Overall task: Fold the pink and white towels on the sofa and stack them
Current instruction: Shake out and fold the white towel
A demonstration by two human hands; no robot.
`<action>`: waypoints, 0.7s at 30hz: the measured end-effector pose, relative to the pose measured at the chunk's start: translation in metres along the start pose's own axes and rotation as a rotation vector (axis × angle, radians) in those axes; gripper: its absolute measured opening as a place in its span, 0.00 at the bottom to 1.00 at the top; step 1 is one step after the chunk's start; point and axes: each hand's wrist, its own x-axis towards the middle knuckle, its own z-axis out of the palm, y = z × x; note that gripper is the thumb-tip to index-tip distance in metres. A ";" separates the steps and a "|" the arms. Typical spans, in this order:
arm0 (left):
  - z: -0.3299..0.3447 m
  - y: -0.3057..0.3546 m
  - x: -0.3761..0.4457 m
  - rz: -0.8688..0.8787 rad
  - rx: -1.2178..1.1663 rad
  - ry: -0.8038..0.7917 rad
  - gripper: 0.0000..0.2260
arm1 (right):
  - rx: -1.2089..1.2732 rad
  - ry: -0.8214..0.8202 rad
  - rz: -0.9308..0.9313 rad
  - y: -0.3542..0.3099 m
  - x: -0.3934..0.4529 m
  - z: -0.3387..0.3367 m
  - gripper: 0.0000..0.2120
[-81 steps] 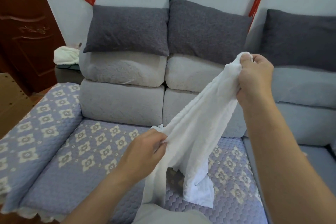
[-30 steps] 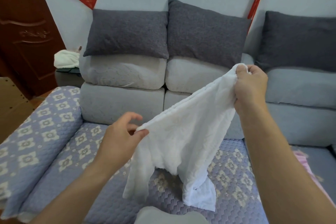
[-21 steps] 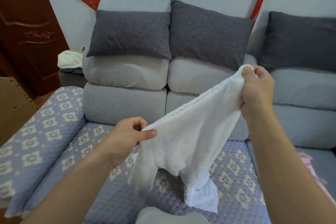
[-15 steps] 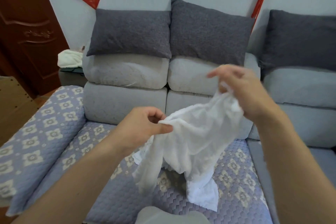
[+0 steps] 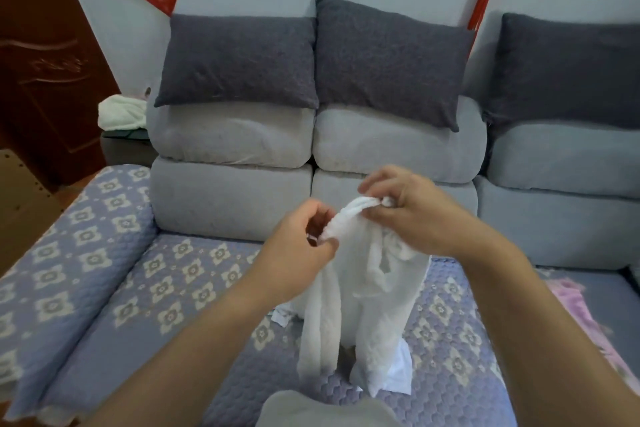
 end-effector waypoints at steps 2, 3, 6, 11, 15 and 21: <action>0.005 -0.012 -0.007 -0.057 -0.015 -0.029 0.10 | 0.159 0.069 0.032 -0.002 -0.002 0.000 0.06; 0.006 -0.016 -0.010 -0.087 -0.083 -0.055 0.08 | 0.293 0.092 0.067 -0.004 -0.003 0.001 0.08; 0.003 -0.015 -0.013 -0.183 -0.493 -0.116 0.06 | 0.573 0.163 0.143 -0.007 -0.004 0.003 0.12; -0.001 -0.009 -0.013 -0.055 -0.436 -0.055 0.05 | 0.587 0.205 0.184 -0.005 0.002 0.001 0.11; 0.013 -0.012 -0.019 0.103 -0.047 0.049 0.10 | 0.588 0.213 0.181 -0.009 0.003 0.003 0.09; 0.023 -0.020 -0.013 0.235 0.025 0.118 0.14 | 0.597 0.175 0.156 -0.011 0.000 -0.003 0.09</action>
